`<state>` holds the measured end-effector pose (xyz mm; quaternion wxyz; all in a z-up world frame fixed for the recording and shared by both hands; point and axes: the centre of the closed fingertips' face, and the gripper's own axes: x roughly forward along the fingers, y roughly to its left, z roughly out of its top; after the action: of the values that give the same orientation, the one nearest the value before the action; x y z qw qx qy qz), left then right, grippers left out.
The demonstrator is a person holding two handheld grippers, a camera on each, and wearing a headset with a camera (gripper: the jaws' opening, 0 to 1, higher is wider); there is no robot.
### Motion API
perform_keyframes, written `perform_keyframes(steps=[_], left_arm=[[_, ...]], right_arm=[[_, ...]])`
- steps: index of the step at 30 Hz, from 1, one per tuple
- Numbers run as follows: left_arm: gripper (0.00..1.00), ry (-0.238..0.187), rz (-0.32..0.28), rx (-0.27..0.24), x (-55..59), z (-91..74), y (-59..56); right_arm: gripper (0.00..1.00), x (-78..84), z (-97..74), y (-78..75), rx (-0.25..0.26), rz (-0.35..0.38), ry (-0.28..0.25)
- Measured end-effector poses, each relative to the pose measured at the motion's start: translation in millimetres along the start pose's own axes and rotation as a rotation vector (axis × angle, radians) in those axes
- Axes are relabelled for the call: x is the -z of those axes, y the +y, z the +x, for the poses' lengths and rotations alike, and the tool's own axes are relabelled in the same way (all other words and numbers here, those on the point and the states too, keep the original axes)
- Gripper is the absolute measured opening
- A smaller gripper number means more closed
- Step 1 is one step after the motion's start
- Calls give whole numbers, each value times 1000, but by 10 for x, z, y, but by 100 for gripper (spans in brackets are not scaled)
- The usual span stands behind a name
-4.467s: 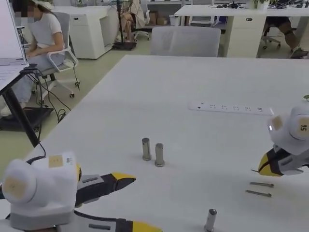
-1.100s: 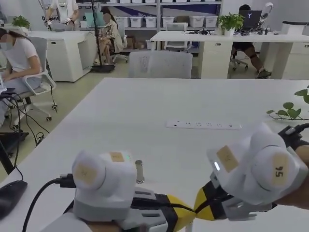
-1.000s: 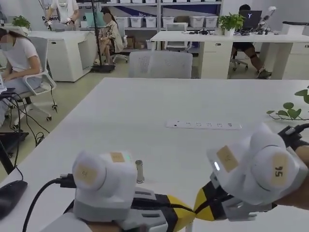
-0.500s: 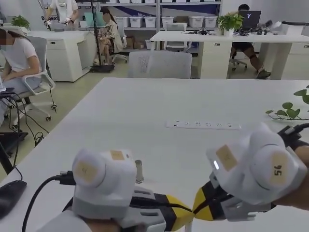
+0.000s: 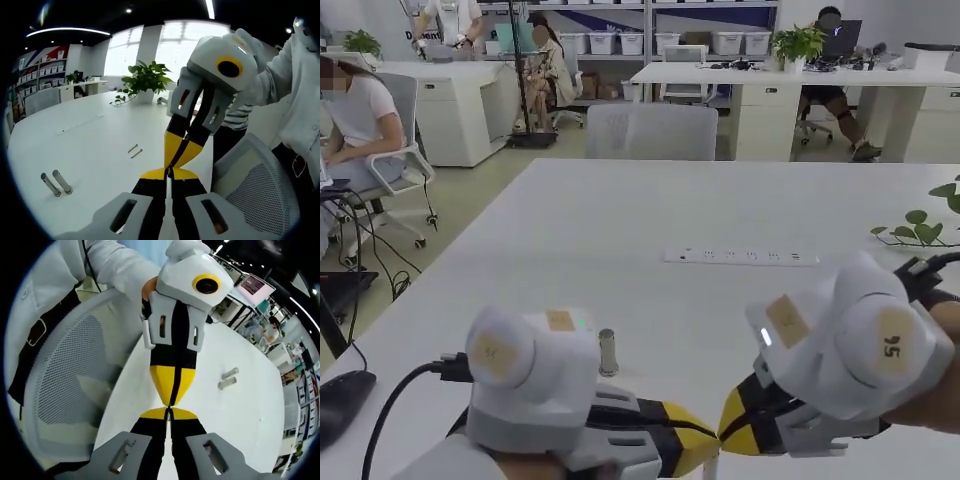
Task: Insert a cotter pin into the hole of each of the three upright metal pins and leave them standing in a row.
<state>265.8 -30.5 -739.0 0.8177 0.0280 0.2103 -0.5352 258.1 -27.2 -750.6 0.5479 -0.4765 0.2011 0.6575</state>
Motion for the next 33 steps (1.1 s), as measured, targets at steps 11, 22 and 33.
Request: perform_keyframes(steps=[11,22,33], left_arm=[[0,3,19,0,-1,-36,15],[0,23,92,63,30,-100,-93],[0,37,143,125,50,-92,-211]], right_arm=[[11,99,-14,-19,-1,46,14],[14,125,-41,134,-175,196,-86],[14,27,-36,272,-309,224,-140]])
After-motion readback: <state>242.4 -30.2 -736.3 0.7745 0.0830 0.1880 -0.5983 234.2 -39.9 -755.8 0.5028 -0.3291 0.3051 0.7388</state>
